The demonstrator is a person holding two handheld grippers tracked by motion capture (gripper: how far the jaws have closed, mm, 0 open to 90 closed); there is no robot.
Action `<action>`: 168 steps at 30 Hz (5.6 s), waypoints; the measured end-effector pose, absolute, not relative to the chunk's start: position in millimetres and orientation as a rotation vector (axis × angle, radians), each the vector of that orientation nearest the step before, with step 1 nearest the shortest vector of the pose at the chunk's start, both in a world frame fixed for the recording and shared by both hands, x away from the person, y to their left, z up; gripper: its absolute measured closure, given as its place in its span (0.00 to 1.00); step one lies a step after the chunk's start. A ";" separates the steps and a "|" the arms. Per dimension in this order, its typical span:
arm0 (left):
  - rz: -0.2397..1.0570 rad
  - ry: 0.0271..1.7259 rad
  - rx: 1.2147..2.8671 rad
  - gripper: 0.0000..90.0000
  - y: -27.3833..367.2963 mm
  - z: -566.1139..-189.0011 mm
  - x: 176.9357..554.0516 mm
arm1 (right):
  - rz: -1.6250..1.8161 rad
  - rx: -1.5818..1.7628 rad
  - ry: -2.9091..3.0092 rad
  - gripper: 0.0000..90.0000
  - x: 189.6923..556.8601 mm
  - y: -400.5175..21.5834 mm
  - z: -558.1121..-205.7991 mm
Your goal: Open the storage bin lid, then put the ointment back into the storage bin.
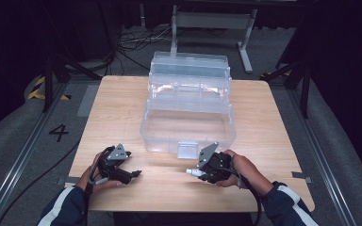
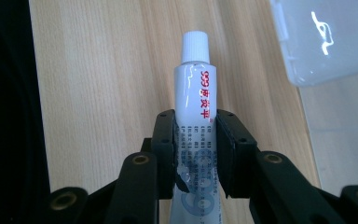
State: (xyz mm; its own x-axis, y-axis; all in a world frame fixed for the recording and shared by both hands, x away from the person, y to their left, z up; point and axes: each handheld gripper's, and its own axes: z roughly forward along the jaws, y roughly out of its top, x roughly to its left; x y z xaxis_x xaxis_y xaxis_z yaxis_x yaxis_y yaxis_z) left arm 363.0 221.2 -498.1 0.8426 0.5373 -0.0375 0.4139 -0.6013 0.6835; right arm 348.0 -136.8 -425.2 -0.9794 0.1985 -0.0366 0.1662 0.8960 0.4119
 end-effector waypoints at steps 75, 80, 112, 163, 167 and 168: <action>0.222 0.695 2.295 0.16 220.5 -498.4 363.4 | 0.564 0.341 2.865 0.79 462.0 -144.9 -317.0; 0.222 0.695 2.295 0.16 220.5 -498.4 363.4 | 0.547 0.337 2.872 0.79 470.3 -142.1 -322.7; 0.223 0.694 2.295 0.16 220.5 -498.4 363.4 | 0.405 0.314 2.965 0.79 487.6 -126.5 -377.0; 0.223 0.694 2.295 0.16 220.4 -498.4 363.4 | 0.296 0.320 3.053 0.77 493.1 -129.0 -416.2; 0.223 0.694 2.295 0.16 220.4 -498.4 363.4 | 0.301 0.325 3.051 0.77 492.9 -129.3 -415.9; 0.223 0.694 2.294 0.16 220.4 -498.4 363.4 | 0.310 0.325 3.052 0.77 492.7 -129.5 -415.8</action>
